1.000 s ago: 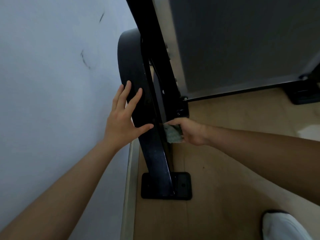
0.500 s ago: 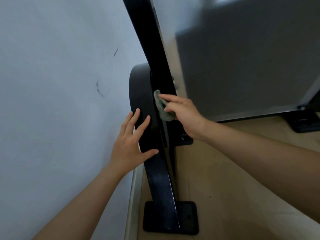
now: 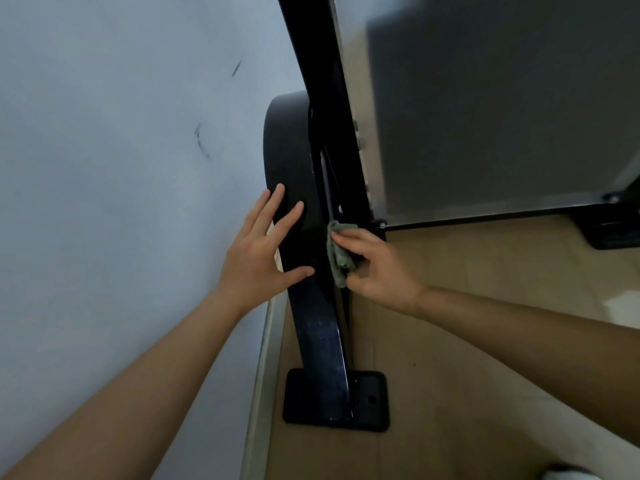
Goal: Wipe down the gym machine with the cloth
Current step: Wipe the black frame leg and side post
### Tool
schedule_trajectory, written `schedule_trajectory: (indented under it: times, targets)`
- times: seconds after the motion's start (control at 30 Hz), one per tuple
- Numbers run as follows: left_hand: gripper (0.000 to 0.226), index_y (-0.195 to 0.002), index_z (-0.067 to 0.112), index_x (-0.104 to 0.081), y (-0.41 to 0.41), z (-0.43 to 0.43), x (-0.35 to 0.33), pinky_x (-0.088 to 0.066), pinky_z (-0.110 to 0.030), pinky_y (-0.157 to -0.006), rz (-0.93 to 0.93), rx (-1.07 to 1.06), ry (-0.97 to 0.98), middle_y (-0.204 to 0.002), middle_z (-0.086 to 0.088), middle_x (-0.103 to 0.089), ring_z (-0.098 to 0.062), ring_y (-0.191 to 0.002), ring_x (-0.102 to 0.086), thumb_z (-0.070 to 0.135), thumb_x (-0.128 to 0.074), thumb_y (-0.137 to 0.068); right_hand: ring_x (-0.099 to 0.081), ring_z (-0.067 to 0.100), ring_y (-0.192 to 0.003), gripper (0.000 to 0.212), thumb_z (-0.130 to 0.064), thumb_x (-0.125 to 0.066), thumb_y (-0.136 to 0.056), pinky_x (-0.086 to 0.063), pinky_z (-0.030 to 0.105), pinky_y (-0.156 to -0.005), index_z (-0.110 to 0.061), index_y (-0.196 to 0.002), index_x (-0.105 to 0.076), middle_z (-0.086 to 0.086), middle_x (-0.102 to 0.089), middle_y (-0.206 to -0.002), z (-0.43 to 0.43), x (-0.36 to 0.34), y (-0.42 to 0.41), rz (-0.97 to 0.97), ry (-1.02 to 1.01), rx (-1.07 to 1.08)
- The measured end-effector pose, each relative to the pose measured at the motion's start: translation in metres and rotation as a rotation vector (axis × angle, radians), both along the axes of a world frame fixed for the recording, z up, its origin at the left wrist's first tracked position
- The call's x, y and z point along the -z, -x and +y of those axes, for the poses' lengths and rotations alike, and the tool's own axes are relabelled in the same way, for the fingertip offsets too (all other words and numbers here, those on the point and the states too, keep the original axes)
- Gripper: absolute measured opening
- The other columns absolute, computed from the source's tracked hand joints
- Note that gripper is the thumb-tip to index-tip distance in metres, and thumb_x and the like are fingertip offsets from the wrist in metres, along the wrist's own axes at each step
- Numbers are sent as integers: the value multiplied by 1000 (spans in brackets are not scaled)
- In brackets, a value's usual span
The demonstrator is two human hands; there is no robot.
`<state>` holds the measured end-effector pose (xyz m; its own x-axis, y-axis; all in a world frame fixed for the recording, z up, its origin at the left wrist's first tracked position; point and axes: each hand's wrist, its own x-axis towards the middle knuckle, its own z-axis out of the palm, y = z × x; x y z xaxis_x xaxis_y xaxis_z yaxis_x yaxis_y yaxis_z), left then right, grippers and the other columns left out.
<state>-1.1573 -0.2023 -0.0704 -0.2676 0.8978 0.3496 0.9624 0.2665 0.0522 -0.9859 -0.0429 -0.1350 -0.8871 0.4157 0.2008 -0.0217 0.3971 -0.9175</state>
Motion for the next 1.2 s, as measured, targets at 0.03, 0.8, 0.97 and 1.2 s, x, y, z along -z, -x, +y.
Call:
schedule_trajectory:
  times: [0.03, 0.8, 0.97, 1.2]
  targets:
    - [101, -157, 22, -35, 0, 0, 0, -23, -36, -121, 1, -2, 0, -170, -5, -14, -23, -157, -8, 52, -84, -73, -44, 10, -140, 69, 1, -72, -81, -42, 42, -115, -14, -145, -53, -4, -48, -147, -5, 10, -4, -21, 9, -11]
    - [108, -160, 11, -26, -12, 1, 12, -18, -45, -126, -14, -38, 10, -168, -20, -10, -35, -156, -6, 64, -74, -79, -64, 6, -83, 30, 0, -75, -85, -53, 17, -81, -11, -112, -74, -5, -67, -95, -99, 76, -66, -360, 350, 214]
    - [102, -159, 12, -28, -6, -2, 9, -21, -44, -126, 37, -12, 43, -167, -19, -13, -34, -156, -8, 69, -67, -85, -59, 13, -109, 36, 5, -70, -87, -43, 10, -100, -4, -121, -70, 3, -61, -121, -93, 60, -52, -35, 10, 146]
    - [81, -157, 18, -37, 11, -6, 3, -28, -47, -122, 138, 25, 39, -166, -19, -21, -36, -154, -18, 57, -65, -92, -65, 37, -106, 20, -8, -65, -94, -52, 41, -96, -2, -109, -76, 20, -68, -124, -52, 56, -31, 377, -728, -11]
